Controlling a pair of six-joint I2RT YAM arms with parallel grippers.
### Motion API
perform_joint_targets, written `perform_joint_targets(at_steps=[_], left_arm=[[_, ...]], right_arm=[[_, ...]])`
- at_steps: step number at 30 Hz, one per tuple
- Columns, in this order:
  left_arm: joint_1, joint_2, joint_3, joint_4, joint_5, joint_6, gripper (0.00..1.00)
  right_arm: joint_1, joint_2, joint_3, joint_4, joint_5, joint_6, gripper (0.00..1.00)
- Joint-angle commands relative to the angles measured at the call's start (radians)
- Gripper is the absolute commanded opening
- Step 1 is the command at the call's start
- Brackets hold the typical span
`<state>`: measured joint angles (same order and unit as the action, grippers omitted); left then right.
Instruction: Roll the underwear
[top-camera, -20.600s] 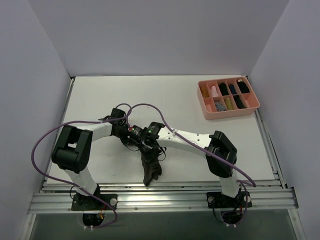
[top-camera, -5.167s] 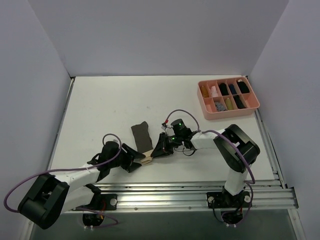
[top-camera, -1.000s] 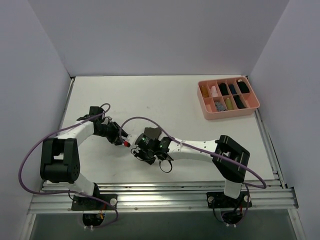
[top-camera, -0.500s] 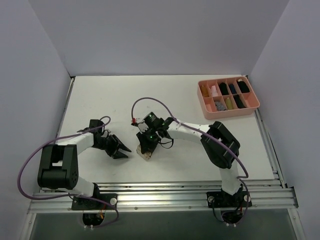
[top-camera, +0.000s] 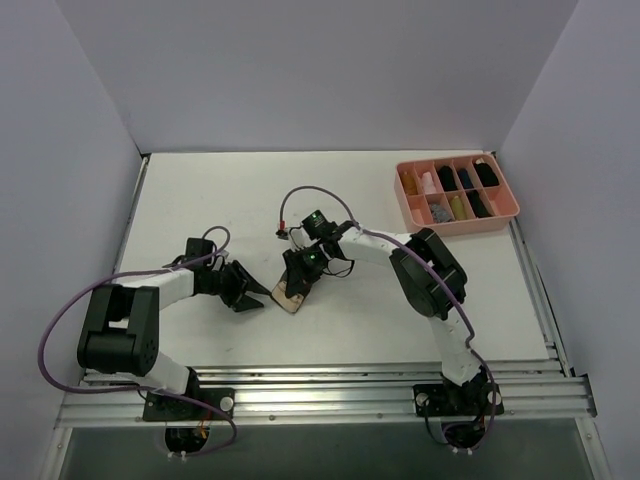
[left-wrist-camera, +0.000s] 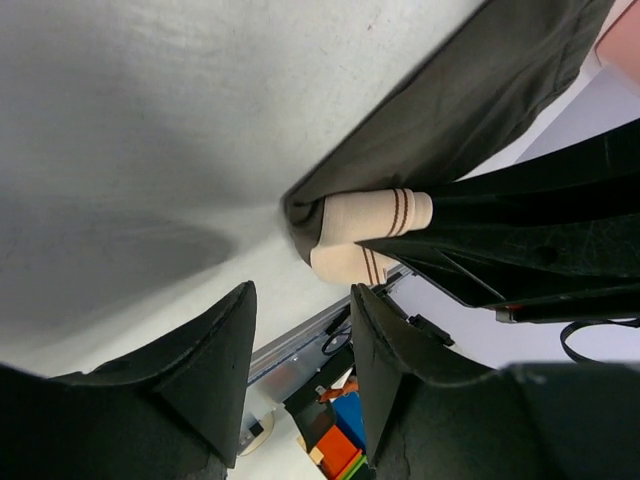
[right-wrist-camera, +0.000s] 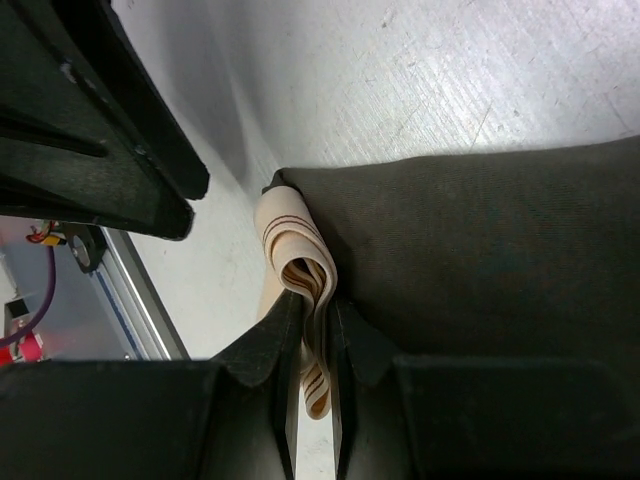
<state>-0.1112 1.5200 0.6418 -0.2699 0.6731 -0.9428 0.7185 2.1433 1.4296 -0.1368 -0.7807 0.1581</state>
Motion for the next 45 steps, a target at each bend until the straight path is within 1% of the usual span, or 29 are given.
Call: perform_joint_targets(at_steps=[1, 6, 12, 21, 29, 36, 38, 40, 41, 45], left_arm=[[-0.021, 0.043, 0.035, 0.109, 0.002, -0.023, 0.51], [-0.062, 0.08, 0.044, 0.144, -0.038, -0.039, 0.52], [-0.096, 0.112, 0.015, 0.228, -0.078, -0.106, 0.53], [-0.119, 0.12, -0.002, 0.209, -0.155, -0.131, 0.54], [-0.14, 0.126, -0.01, 0.216, -0.213, -0.151, 0.54], [-0.174, 0.123, -0.031, 0.23, -0.25, -0.172, 0.54], [-0.182, 0.123, -0.045, 0.241, -0.268, -0.183, 0.54], [-0.191, 0.141, -0.054, 0.253, -0.271, -0.194, 0.51], [-0.194, 0.15, -0.051, 0.286, -0.276, -0.194, 0.5], [-0.214, 0.184, -0.028, 0.284, -0.305, -0.182, 0.45]], right_arm=[[-0.016, 0.056, 0.006, -0.032, 0.064, -0.025, 0.0], [-0.017, 0.063, -0.004, 0.009, 0.041, 0.011, 0.0], [-0.022, 0.087, -0.024, 0.037, 0.023, 0.037, 0.0], [-0.068, 0.115, -0.112, 0.166, -0.032, 0.141, 0.0], [-0.1, 0.144, -0.156, 0.223, -0.097, 0.201, 0.0], [-0.122, 0.142, -0.17, 0.197, -0.109, 0.187, 0.0], [-0.126, 0.139, -0.169, 0.186, -0.115, 0.179, 0.0], [-0.131, 0.135, -0.169, 0.177, -0.124, 0.176, 0.0], [-0.133, 0.136, -0.169, 0.178, -0.13, 0.179, 0.0], [-0.142, 0.153, -0.166, 0.18, -0.173, 0.201, 0.0]])
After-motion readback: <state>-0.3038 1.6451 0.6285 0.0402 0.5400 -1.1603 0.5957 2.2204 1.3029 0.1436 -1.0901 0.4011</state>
